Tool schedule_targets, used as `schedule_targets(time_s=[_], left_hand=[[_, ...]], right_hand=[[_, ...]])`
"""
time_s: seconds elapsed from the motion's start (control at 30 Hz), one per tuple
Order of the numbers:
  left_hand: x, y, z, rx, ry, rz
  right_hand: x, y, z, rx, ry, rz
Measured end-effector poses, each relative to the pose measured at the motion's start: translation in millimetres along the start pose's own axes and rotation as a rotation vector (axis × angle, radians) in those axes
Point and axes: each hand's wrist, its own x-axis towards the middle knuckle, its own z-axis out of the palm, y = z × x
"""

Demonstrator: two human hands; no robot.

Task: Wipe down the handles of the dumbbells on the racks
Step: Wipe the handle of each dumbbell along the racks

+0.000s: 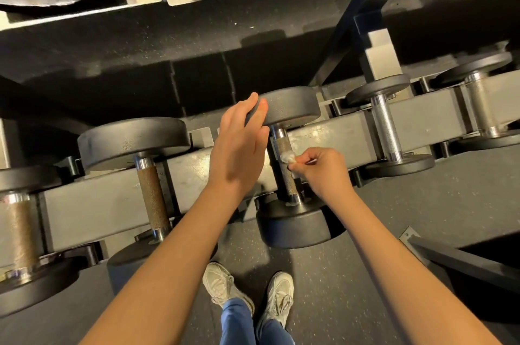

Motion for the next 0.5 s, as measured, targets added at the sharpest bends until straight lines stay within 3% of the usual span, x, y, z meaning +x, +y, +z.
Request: schedule_targets(time_s=[0.3,0.37,0.5], left_hand=[[-2,0,2,-0.027,0.019,0.011],[-2,-1,3,-0.015,0.031,0.026],[-2,-4,6,-0.021,0.048,0.050]], right_hand=[[-23,1,-14,-0.531,-0.209,-0.017],[-22,-1,-14,-0.507,-0.193,-0.017],[-7,-14,-7,-0.106,0.037,-0.035]])
